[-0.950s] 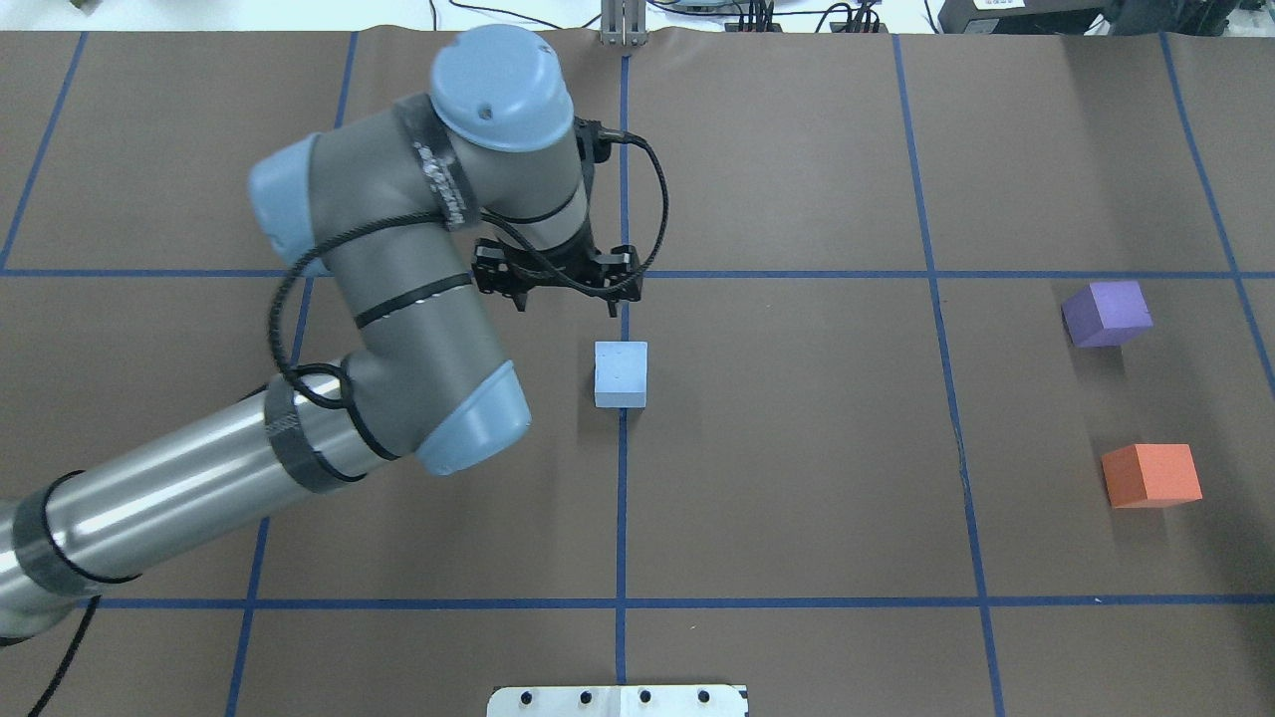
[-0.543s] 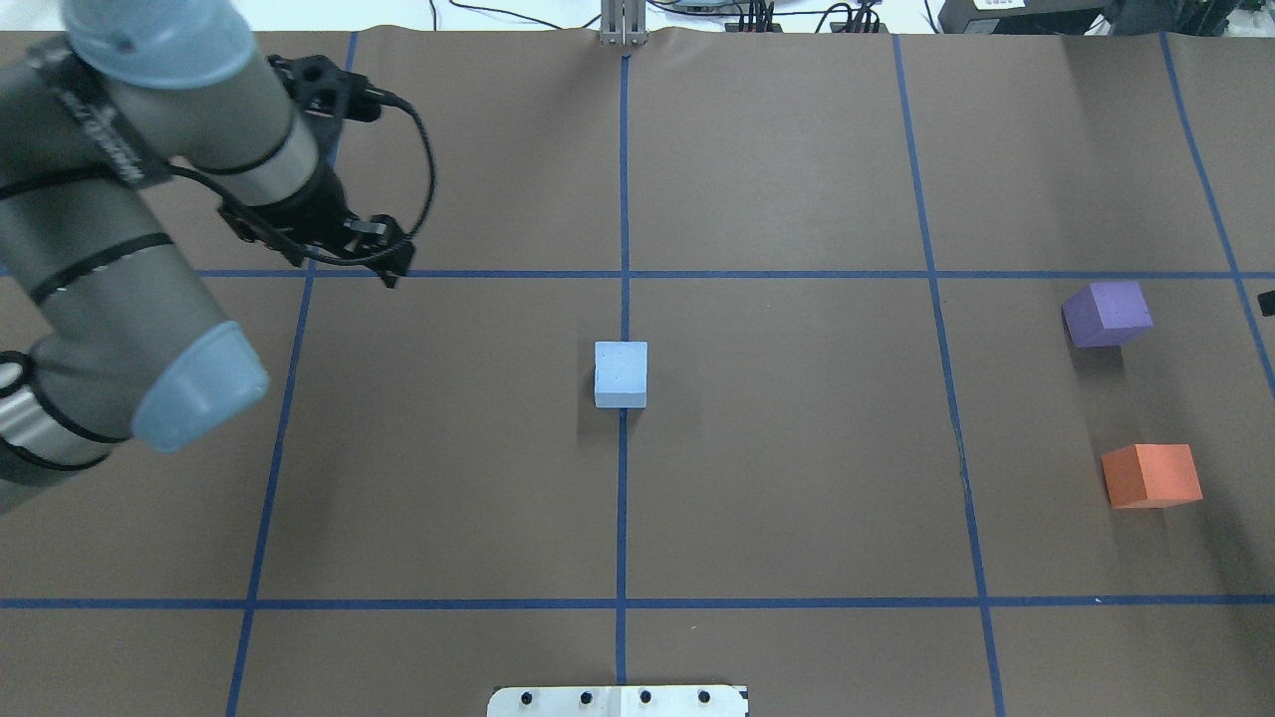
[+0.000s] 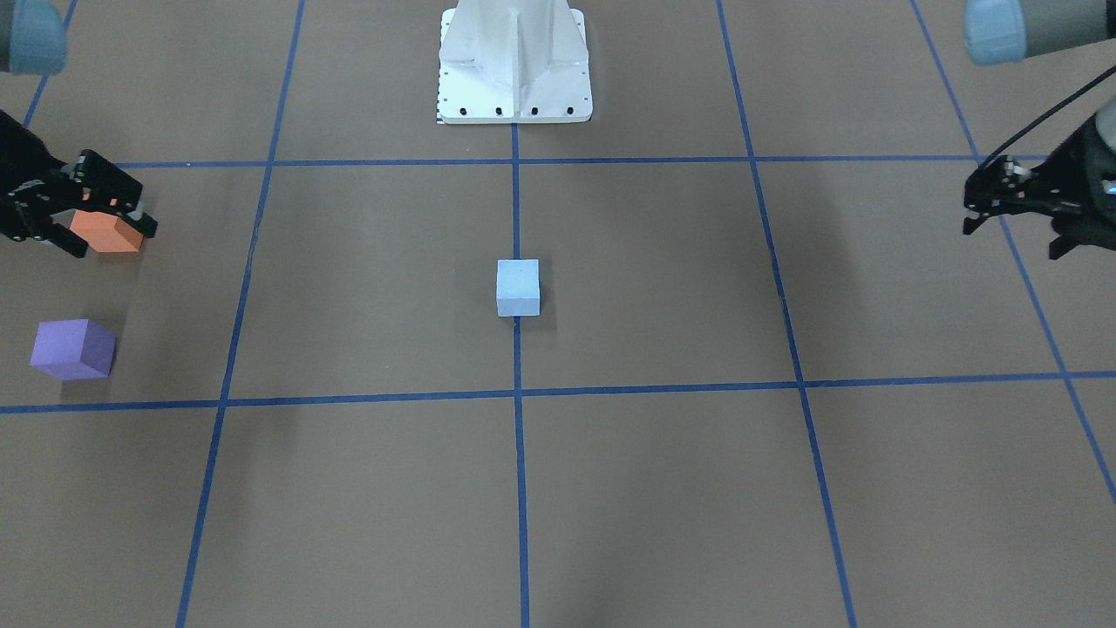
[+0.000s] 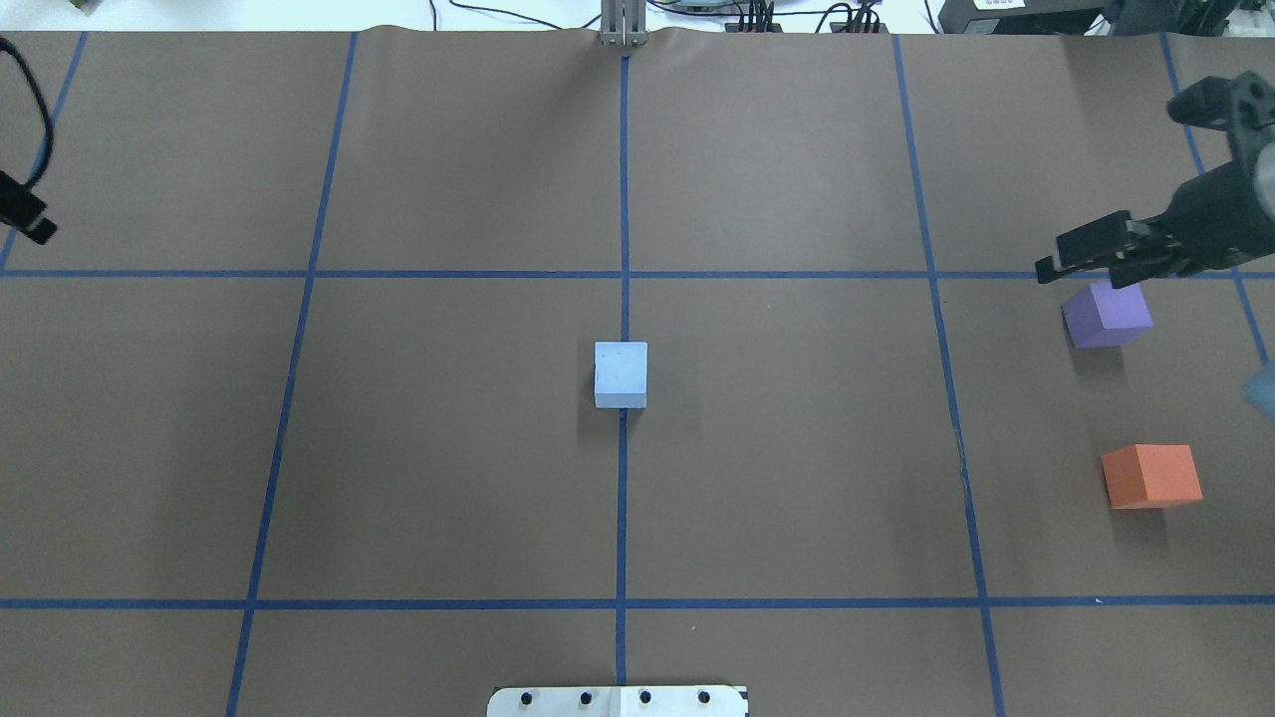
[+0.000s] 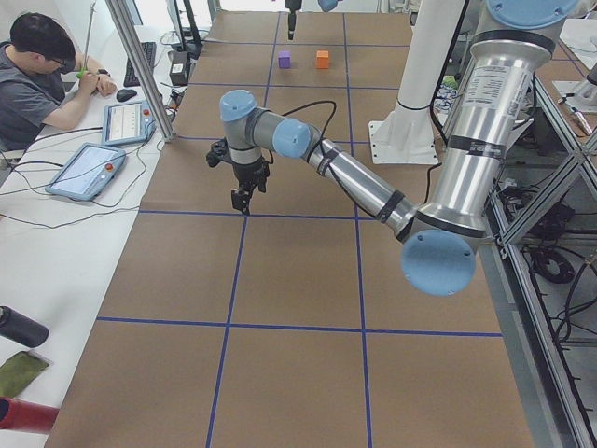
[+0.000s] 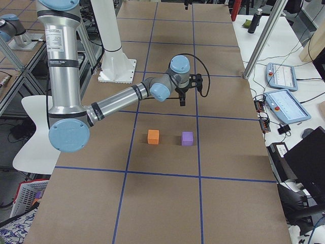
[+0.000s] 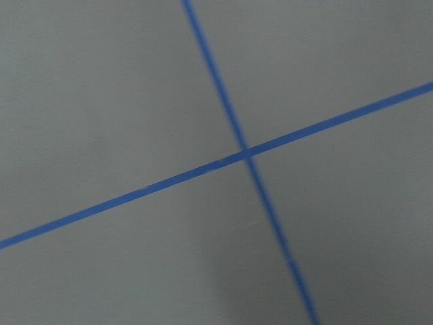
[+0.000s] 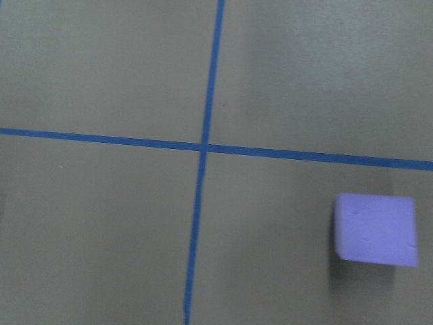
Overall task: Place blue block between orange and purple blocks
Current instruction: 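Release the cube at center and withdraw the left arm while the right arm approaches, then lower the right gripper onto the light blue cube and close it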
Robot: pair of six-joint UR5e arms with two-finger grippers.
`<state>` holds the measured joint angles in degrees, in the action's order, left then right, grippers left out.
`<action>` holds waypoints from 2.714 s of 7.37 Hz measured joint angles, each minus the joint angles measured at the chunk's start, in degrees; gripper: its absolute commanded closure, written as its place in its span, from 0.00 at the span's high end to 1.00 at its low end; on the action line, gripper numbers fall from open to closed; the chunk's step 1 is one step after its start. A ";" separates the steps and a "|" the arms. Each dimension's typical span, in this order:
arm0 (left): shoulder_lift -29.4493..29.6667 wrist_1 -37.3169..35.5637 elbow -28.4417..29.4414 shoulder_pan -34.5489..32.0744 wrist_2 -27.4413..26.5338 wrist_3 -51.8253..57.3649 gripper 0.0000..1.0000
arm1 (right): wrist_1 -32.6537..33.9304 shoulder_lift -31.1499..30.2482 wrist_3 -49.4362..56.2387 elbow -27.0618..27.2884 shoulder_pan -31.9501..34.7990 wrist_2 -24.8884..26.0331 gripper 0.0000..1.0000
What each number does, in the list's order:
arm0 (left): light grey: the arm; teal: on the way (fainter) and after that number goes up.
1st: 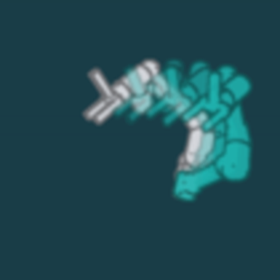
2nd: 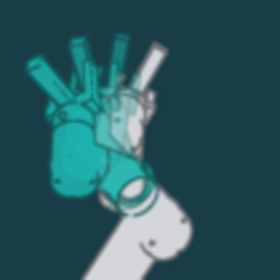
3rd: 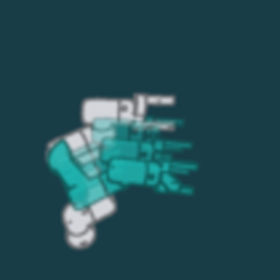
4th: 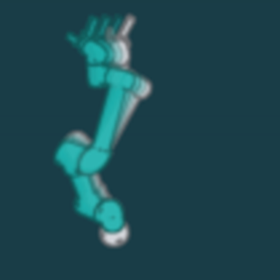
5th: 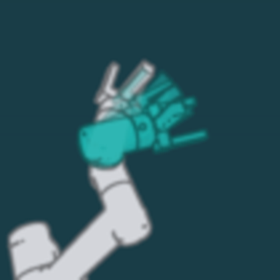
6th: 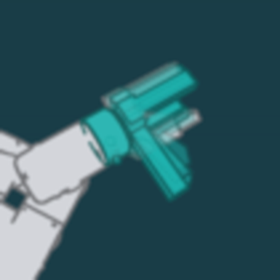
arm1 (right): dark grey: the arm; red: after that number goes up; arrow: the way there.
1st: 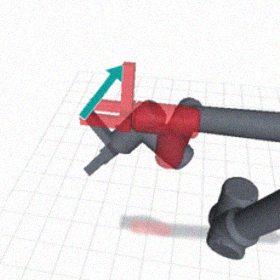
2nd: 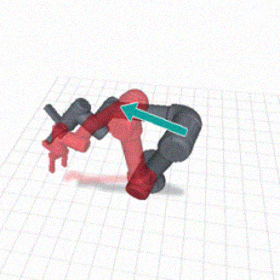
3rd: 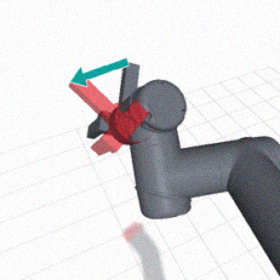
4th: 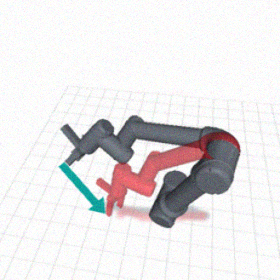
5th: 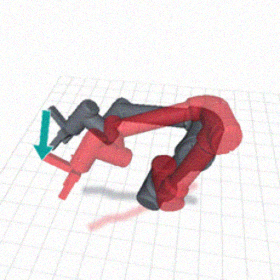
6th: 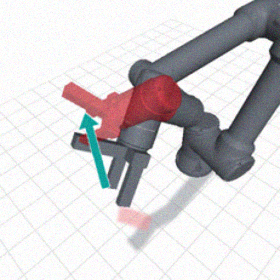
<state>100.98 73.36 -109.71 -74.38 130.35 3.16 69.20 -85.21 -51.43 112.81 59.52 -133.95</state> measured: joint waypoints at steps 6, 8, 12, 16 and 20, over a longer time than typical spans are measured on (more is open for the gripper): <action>-13.57 2.01 4.35 -13.99 2.16 14.24 1.00 | 27.49 32.99 -16.30 -7.67 -27.36 26.18 1.00; -16.14 3.58 4.36 -15.25 5.44 14.13 1.00 | 28.00 40.29 -18.35 -15.95 -30.86 29.88 1.00; -16.85 4.33 3.95 -15.44 6.23 13.91 1.00 | 21.81 43.60 -18.96 -25.75 -32.94 32.69 1.00; -16.87 4.33 3.87 -15.44 6.32 13.89 1.00 | 18.23 43.43 -19.62 -31.01 -34.95 34.64 0.21; -16.88 4.40 4.05 -15.44 6.32 13.90 1.00 | 16.63 43.40 -19.53 -30.70 -34.30 34.32 0.00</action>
<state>84.10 77.76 -105.66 -89.82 136.67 17.05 85.83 -41.81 -70.97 82.12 25.23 -99.62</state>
